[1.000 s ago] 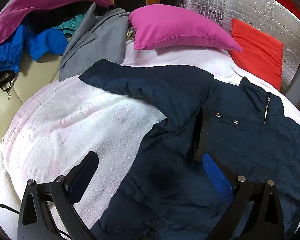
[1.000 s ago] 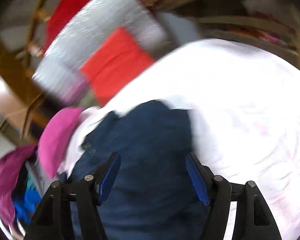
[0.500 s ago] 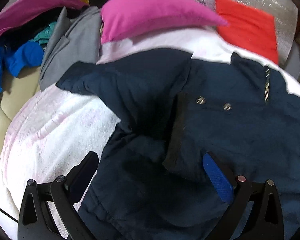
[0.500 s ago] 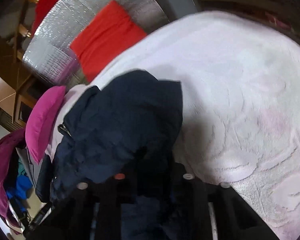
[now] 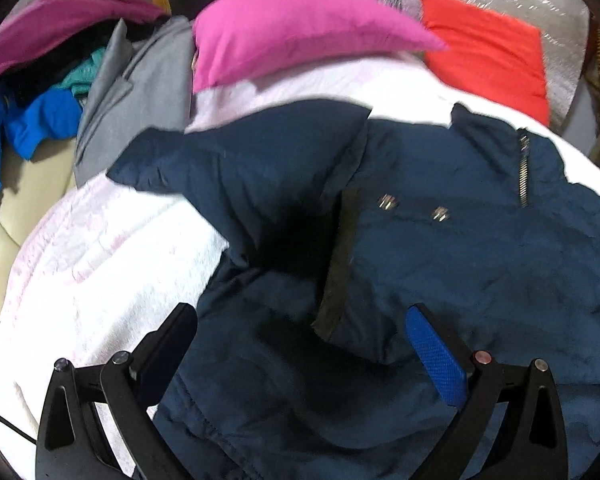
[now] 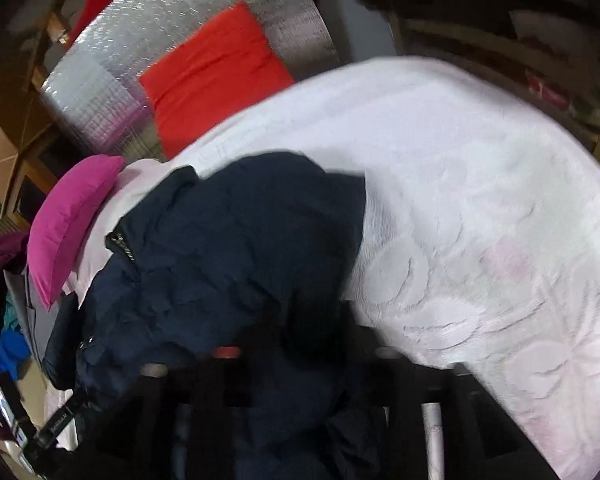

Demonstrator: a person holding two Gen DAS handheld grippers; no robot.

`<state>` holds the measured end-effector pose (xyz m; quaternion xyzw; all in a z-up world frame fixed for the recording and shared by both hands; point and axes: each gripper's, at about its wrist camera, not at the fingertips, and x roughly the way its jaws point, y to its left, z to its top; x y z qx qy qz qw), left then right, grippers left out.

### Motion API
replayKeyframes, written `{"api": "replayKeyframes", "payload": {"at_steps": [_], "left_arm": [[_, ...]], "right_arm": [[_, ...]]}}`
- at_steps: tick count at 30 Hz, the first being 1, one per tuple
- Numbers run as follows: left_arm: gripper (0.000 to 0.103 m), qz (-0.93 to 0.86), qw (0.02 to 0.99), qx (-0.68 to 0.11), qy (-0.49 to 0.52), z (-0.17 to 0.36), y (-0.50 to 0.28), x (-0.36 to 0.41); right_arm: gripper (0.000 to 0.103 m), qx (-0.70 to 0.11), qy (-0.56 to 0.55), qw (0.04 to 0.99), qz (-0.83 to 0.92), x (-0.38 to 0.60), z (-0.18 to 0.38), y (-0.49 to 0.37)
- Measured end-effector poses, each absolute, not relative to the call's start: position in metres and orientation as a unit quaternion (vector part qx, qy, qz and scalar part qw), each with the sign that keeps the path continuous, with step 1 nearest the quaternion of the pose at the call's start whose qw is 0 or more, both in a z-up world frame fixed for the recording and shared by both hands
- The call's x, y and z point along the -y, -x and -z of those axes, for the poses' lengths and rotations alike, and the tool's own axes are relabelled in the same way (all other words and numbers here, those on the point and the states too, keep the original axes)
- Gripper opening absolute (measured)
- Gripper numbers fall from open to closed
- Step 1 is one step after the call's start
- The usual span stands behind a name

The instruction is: Fold large clothes

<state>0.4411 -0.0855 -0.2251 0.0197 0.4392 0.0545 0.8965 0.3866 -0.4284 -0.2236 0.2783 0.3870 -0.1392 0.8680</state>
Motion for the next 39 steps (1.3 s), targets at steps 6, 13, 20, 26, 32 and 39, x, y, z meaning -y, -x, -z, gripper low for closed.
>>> {"api": "replayKeyframes", "payload": {"at_steps": [6,13,20,26,32,39], "left_arm": [[0.103,-0.017,0.913,-0.405,-0.035,0.206,-0.422,0.098],[0.103,0.016,0.895,-0.444,-0.035,0.227,-0.427,0.119],[0.103,0.008,0.863,-0.505,-0.027,0.254,-0.444,0.116],[0.103,0.026,0.888,-0.459,-0.002,0.222,-0.434,0.114],[0.103,0.015,0.871,-0.491,-0.025,0.244,-0.445,0.114],[0.103,0.006,0.885,-0.465,0.006,0.226,-0.442,0.099]], "right_arm": [[0.059,-0.332,-0.215,0.904,0.164,0.407,0.186,-0.359],[0.042,-0.384,-0.234,0.891,0.071,0.374,0.207,-0.375],[0.042,-0.447,-0.231,0.861,0.066,0.361,0.240,-0.399],[0.042,-0.410,-0.225,0.884,-0.005,0.337,0.218,-0.395],[0.034,-0.463,-0.212,0.860,-0.022,0.313,0.245,-0.413],[0.034,-0.428,-0.186,0.884,-0.022,0.307,0.221,-0.402]]}}
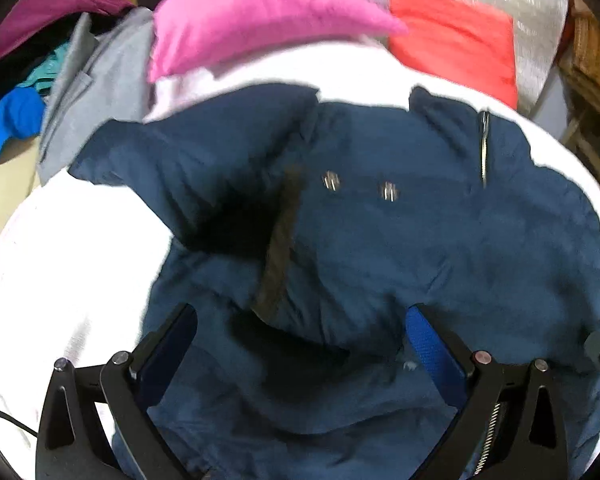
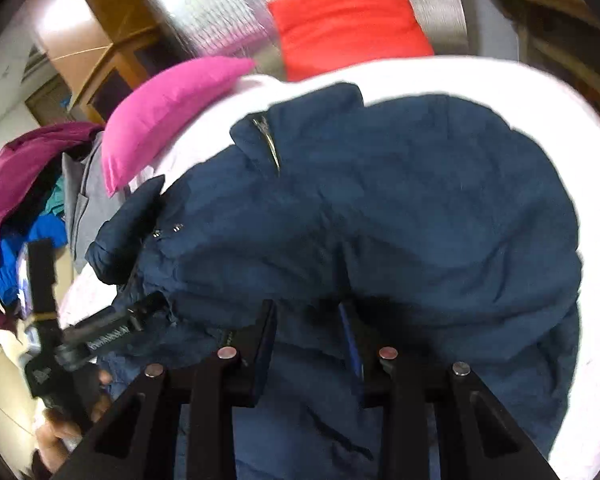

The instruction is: Fold large clothes

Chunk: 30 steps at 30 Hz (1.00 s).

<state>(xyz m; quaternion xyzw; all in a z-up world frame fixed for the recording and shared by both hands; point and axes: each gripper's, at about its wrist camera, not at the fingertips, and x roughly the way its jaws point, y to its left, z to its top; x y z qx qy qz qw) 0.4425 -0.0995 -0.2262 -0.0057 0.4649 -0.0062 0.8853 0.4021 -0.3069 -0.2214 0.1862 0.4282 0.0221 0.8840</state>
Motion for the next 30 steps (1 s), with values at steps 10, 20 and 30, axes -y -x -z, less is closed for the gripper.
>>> {"api": "replayKeyframes", "payload": {"at_steps": [10,20,30], "left_arm": [[0.103,-0.029,0.887,-0.458,0.059,0.218,-0.449,0.056],[0.103,-0.020,0.897,-0.439,0.054,0.218,-0.452,0.040],[0.103,-0.046,0.894,-0.419,0.149,0.205,-0.459,-0.042]], "right_arm": [[0.035,-0.453,-0.211,0.866,-0.005,0.309,0.242,-0.415],[0.035,-0.448,-0.218,0.867,-0.008,0.304,0.249,-0.420],[0.035,-0.403,-0.224,0.887,-0.018,0.302,0.232,-0.413]]}}
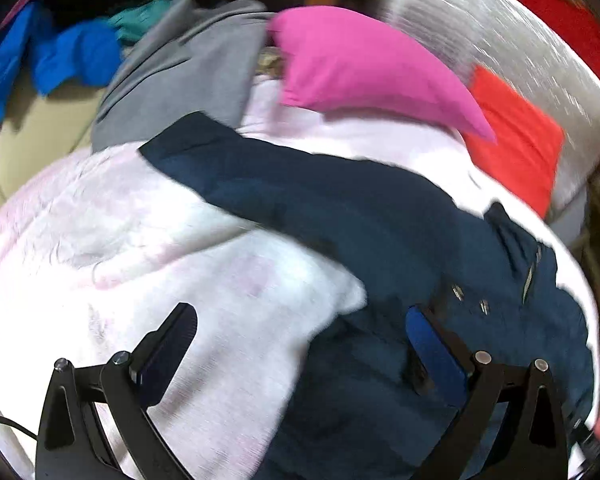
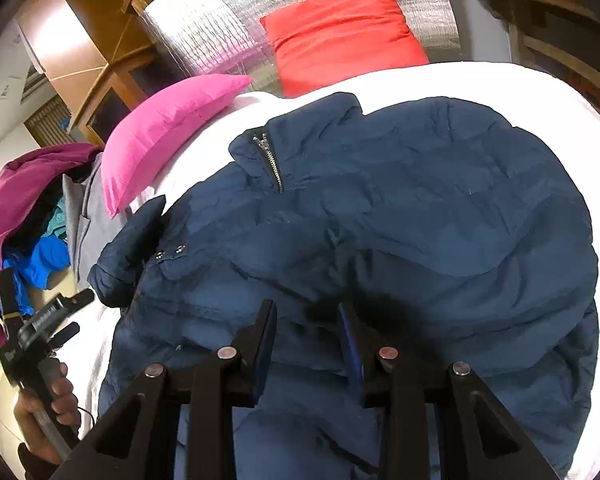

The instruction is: Fold large clothes

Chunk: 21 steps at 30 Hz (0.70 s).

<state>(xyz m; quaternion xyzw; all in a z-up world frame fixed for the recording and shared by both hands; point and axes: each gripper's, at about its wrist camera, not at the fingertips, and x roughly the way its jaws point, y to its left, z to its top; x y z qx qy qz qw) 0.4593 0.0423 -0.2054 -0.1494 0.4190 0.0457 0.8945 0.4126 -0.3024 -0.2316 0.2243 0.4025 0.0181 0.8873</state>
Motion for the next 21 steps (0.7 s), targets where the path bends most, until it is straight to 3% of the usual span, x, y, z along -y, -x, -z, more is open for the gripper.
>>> {"api": "replayKeyframes", "payload": {"at_steps": [21], "left_arm": [[0.103,0.046,0.837,-0.425,0.341,0.226,-0.524,-0.085]], "right_arm": [[0.035,-0.398,-0.209,0.892,-0.045,0.279,0.235,-0.425]]}}
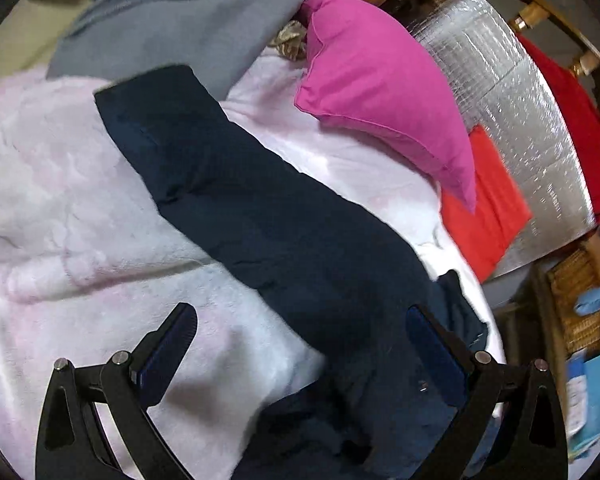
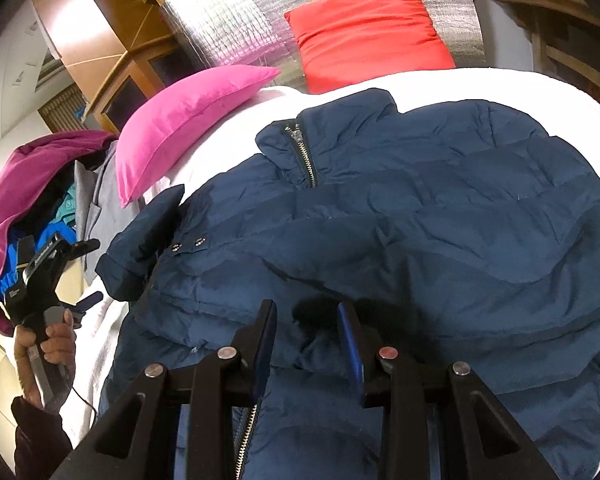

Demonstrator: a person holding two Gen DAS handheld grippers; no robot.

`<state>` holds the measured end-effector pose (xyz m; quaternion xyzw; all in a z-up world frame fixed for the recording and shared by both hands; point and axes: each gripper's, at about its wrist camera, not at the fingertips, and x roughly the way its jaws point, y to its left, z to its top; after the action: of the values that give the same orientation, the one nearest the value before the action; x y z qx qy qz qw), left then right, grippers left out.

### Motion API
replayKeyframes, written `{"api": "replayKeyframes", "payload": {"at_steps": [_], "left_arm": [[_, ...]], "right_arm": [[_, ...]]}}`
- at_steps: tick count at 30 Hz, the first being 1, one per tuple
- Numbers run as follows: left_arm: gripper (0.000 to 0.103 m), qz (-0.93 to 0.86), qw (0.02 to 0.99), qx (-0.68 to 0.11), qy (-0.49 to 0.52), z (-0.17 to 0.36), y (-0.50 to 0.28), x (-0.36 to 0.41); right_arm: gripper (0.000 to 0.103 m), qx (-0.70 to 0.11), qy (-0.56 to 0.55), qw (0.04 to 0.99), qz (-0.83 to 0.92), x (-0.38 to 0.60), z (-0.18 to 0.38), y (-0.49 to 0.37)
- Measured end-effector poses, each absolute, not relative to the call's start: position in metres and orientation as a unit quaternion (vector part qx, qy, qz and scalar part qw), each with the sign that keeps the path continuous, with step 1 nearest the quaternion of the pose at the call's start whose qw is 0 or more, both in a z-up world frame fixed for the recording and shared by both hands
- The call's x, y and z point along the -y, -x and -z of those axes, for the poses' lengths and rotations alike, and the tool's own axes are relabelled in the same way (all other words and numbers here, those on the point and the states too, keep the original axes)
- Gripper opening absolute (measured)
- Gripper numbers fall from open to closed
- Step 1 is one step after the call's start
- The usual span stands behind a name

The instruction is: Fold large clothes

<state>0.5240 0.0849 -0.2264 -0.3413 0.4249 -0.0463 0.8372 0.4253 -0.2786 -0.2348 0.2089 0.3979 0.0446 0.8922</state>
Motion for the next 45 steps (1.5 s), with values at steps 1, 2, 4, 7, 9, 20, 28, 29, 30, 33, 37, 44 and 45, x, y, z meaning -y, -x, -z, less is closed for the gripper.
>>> {"api": "replayKeyframes", "payload": {"at_steps": [1,2,4,7,9,20,28,29,30,33,37,44,45], "left_arm": [[0.103,0.049,0.833,-0.426,0.349,0.228,-0.527,-0.086],[0.103,0.050,0.830,-0.427,0.355,0.230,-0.530,-0.087],[0.103,0.049,0.822,-0.431,0.369,0.236,-0.534,-0.091],[0.101,0.056,0.799,-0.434,0.411,0.249,-0.539,-0.100],[0.101,0.053,0.794,-0.432,0.425,0.253,-0.542,-0.104],[0.049,0.067,0.777,-0.425,0.459,0.269,-0.558,-0.102],[0.024,0.071,0.842,-0.393,0.362,0.221,-0.546,-0.068],[0.023,0.076,0.847,-0.392,0.350,0.217,-0.543,-0.062],[0.022,0.084,0.854,-0.390,0.335,0.211,-0.539,-0.053],[0.020,0.104,0.865,-0.391,0.297,0.199,-0.526,-0.028],[0.019,0.125,0.872,-0.394,0.260,0.192,-0.509,0.007],[0.016,0.139,0.873,-0.415,0.217,0.200,-0.478,0.059],[0.016,0.138,0.870,-0.423,0.210,0.207,-0.475,0.066]], "right_arm": [[0.035,-0.398,-0.208,0.892,-0.045,0.279,0.235,-0.425],[0.035,-0.398,-0.208,0.892,-0.045,0.279,0.235,-0.426],[0.035,-0.398,-0.209,0.892,-0.044,0.279,0.235,-0.426],[0.035,-0.397,-0.211,0.892,-0.044,0.280,0.235,-0.426],[0.035,-0.397,-0.209,0.893,-0.044,0.280,0.236,-0.427],[0.035,-0.401,-0.208,0.891,-0.042,0.280,0.241,-0.431],[0.035,-0.391,-0.222,0.893,-0.022,0.291,0.236,-0.427],[0.035,-0.389,-0.225,0.893,-0.019,0.293,0.235,-0.426],[0.035,-0.386,-0.233,0.892,-0.016,0.297,0.235,-0.423],[0.035,-0.382,-0.250,0.890,-0.008,0.306,0.235,-0.418],[0.035,-0.379,-0.269,0.885,0.004,0.316,0.235,-0.411],[0.035,-0.367,-0.294,0.882,0.019,0.333,0.228,-0.395],[0.035,-0.366,-0.299,0.881,0.020,0.336,0.227,-0.393]]}}
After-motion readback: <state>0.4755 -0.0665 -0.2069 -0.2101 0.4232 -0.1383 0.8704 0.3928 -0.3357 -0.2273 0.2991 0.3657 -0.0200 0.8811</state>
